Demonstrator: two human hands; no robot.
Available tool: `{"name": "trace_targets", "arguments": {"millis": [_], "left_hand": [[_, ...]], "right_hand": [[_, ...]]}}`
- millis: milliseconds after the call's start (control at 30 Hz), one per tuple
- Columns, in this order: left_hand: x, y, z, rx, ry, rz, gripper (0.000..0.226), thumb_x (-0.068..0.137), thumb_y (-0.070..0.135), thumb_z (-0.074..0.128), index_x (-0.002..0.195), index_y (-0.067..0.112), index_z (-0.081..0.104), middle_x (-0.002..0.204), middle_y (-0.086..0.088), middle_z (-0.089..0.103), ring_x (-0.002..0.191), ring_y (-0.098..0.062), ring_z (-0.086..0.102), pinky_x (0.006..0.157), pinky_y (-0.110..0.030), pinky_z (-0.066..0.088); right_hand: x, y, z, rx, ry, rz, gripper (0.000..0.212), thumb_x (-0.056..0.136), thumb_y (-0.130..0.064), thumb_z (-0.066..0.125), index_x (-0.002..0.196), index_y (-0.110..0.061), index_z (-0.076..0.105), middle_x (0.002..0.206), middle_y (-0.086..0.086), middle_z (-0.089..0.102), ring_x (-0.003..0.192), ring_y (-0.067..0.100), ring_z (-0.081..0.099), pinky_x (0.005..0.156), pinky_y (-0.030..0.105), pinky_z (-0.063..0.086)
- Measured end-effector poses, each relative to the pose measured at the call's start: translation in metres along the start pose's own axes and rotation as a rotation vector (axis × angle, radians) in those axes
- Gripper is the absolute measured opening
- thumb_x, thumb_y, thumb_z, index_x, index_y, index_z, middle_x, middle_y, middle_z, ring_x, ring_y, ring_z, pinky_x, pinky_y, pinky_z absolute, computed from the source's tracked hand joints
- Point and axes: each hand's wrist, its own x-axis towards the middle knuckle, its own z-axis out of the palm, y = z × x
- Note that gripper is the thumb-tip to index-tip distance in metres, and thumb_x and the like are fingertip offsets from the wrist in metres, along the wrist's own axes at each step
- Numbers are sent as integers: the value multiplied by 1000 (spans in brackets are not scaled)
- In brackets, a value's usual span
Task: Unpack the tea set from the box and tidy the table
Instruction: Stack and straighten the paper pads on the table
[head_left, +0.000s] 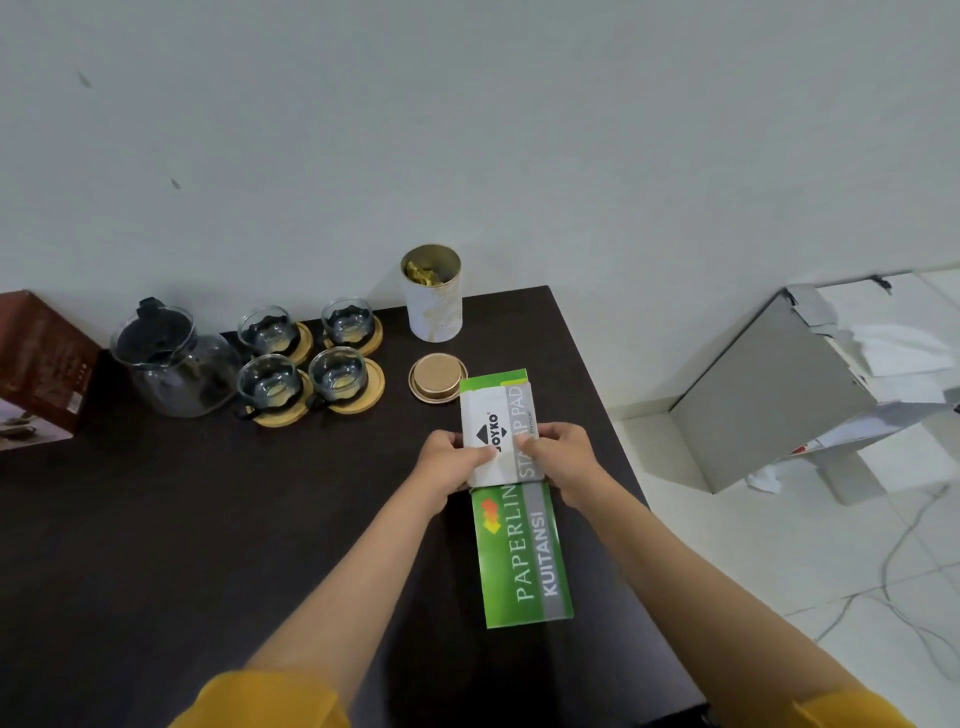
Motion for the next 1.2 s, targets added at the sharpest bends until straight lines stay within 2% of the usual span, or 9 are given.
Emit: {"name": "trace_targets", "arguments": {"millis": [167, 300, 467, 600, 700, 800, 967, 1100, 1200], "left_hand": [[40, 61, 32, 41, 33, 109, 37, 76, 17, 77, 105, 8, 57, 102, -9, 69, 90, -24, 68, 81, -42, 57], [83, 98, 56, 86, 93, 159, 35, 75, 20, 77, 102, 7, 59, 100, -9, 69, 86, -24, 68, 80, -46, 58], [136, 120, 73, 212, 206, 177, 34, 77, 26, 76, 102, 7, 62, 97, -5, 69, 87, -23, 67, 75, -37, 56], [172, 129, 79, 285, 258, 139, 33, 74, 29, 75, 98, 8, 65, 97, -6, 70, 84, -23, 67, 69, -34, 55], [185, 126, 83, 340, 272, 93, 32, 72, 29, 74, 96, 8, 67, 97, -7, 70, 83, -24, 66, 58, -27, 47], [193, 119, 87, 381, 318, 101, 31, 70, 33, 70, 92, 11, 66, 104, -9, 65, 80, -22, 64, 60, -26, 46], [196, 115, 89, 396, 393, 151, 24, 75, 30, 67, 91, 13, 63, 105, -10, 62, 84, -24, 62, 68, -31, 49], [200, 121, 89, 367, 385, 175, 18, 76, 30, 67, 88, 17, 62, 104, -10, 63, 83, -23, 62, 64, -28, 45], [204, 124, 88, 352, 389, 188, 13, 75, 29, 68, 83, 20, 61, 103, -10, 64, 82, -23, 62, 58, -26, 41]], "right_hand": [[48, -58, -22, -90, 56, -101, 22, 88, -3, 62, 71, -16, 60, 73, 1, 64, 64, 14, 62, 60, 27, 53], [105, -91, -35, -154, 54, -84, 7, 86, -4, 63, 81, -8, 66, 74, 3, 65, 67, 19, 64, 67, 33, 56], [170, -109, -35, -248, 74, -85, 22, 84, -6, 65, 66, -18, 60, 82, 11, 69, 75, 27, 67, 76, 39, 58], [208, -108, -30, -309, 69, -84, 11, 83, -10, 64, 72, -10, 64, 81, 12, 68, 77, 28, 67, 75, 39, 57], [226, -101, -27, -370, 73, -62, 17, 77, -11, 64, 81, 5, 68, 74, 13, 66, 70, 27, 65, 65, 36, 54], [235, -99, -25, -525, 67, -93, 12, 72, -13, 61, 62, -8, 55, 60, 7, 51, 56, 22, 50, 50, 28, 38], [240, -94, -24, -629, 122, -172, 39, 78, -19, 63, 50, -11, 38, 49, 3, 36, 46, 20, 37, 42, 26, 23], [247, -93, -24, -556, 111, -217, 21, 83, -23, 66, 80, -2, 65, 73, 10, 64, 67, 25, 57, 56, 26, 37], [252, -93, -22, -520, 102, -238, 17, 85, -21, 65, 95, -8, 66, 82, 2, 63, 74, 17, 56, 65, 23, 37]]}}
